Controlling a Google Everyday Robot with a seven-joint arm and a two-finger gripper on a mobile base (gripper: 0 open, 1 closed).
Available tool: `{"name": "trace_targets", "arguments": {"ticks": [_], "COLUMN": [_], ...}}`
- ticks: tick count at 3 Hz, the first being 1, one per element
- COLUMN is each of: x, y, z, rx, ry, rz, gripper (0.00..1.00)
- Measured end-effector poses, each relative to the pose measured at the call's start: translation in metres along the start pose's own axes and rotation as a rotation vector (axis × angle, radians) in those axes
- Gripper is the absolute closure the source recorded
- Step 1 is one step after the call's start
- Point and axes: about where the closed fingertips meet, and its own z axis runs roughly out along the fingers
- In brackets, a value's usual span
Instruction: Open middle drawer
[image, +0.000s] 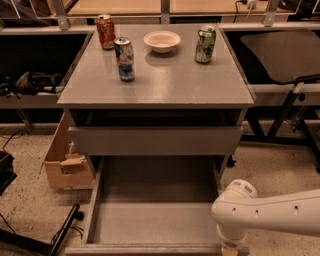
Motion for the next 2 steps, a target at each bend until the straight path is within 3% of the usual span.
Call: {"name": "trace_targets", "arguments": {"ticks": [2], "x": [0.0000], "y": [0.0000], "z": [0.0000], "rx": [0.000], "ry": [0.000], "rz": [0.000], "gripper": [0.39]}}
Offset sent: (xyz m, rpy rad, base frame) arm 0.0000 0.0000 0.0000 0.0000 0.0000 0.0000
